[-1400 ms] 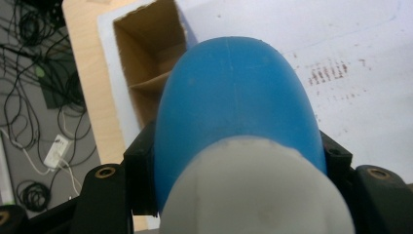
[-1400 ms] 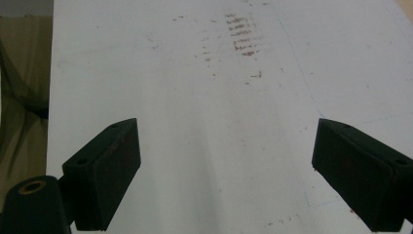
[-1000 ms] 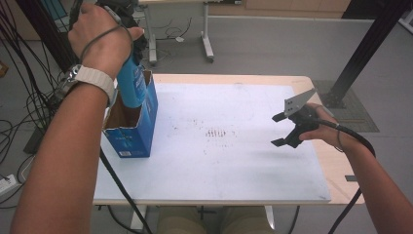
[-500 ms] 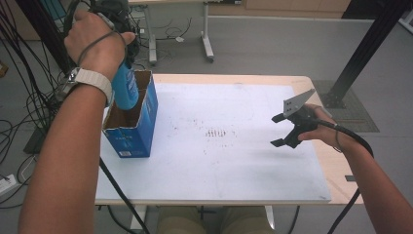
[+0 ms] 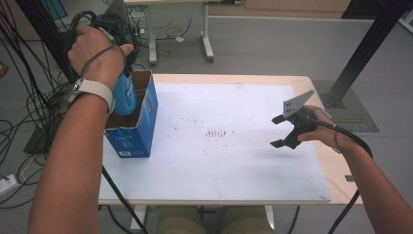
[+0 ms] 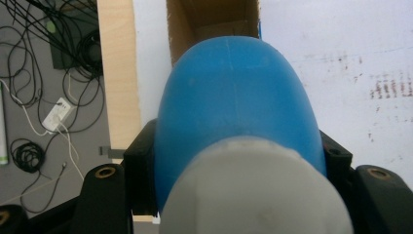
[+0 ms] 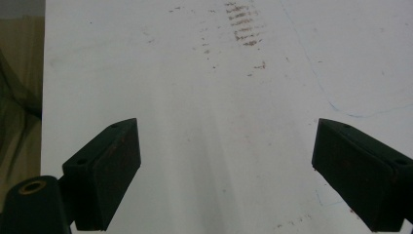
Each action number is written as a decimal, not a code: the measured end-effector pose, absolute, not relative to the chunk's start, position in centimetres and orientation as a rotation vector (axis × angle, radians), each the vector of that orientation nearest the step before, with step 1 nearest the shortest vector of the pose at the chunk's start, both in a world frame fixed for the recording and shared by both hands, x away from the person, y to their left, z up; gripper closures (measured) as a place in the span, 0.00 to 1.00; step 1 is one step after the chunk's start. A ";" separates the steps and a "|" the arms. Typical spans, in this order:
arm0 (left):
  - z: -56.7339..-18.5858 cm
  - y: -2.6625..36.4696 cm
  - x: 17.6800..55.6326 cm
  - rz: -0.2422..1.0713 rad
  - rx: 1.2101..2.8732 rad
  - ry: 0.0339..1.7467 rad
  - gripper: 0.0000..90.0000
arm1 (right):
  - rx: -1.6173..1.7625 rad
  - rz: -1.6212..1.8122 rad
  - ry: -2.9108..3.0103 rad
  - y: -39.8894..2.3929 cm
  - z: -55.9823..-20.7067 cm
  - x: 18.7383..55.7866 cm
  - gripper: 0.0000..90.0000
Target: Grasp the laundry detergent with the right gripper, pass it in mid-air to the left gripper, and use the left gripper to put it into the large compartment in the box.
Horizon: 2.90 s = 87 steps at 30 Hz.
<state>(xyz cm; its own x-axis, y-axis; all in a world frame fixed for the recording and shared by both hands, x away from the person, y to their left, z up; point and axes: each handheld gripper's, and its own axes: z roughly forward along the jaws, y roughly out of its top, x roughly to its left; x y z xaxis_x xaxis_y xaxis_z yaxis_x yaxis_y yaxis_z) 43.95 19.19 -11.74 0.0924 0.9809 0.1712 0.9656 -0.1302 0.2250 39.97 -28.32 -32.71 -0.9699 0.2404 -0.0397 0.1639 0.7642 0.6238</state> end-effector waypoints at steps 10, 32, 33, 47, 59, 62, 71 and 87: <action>-13.8 20.0 44.2 0.417 2.284 2.029 0.42 | 0.346 0.978 2.844 -28.3 -32.9 40.0 0.12; -17.3 20.7 44.4 0.395 2.295 2.008 0.42 | 0.357 0.967 2.852 -28.3 -33.2 39.9 0.12; -17.5 20.7 44.4 0.389 2.294 2.011 0.42 | 0.362 0.967 2.852 -28.3 -33.2 39.9 0.12; -20.0 21.0 44.6 0.372 2.293 1.996 0.42 | 0.381 0.955 2.859 -28.6 -33.4 39.7 0.12; -21.9 21.0 44.8 0.385 2.292 1.977 0.42 | 0.400 0.946 2.865 -29.1 -33.8 39.4 0.12; -22.5 21.0 44.8 0.397 2.304 1.975 0.42 | 0.403 0.943 2.866 -29.2 -33.8 39.4 0.12; -24.2 21.5 44.8 0.394 2.308 1.984 0.42 | 0.411 0.935 2.872 -29.2 -34.0 39.4 0.12; -26.5 21.9 44.7 0.395 2.331 1.973 0.42 | 0.421 0.934 2.876 -29.0 -34.2 39.5 0.12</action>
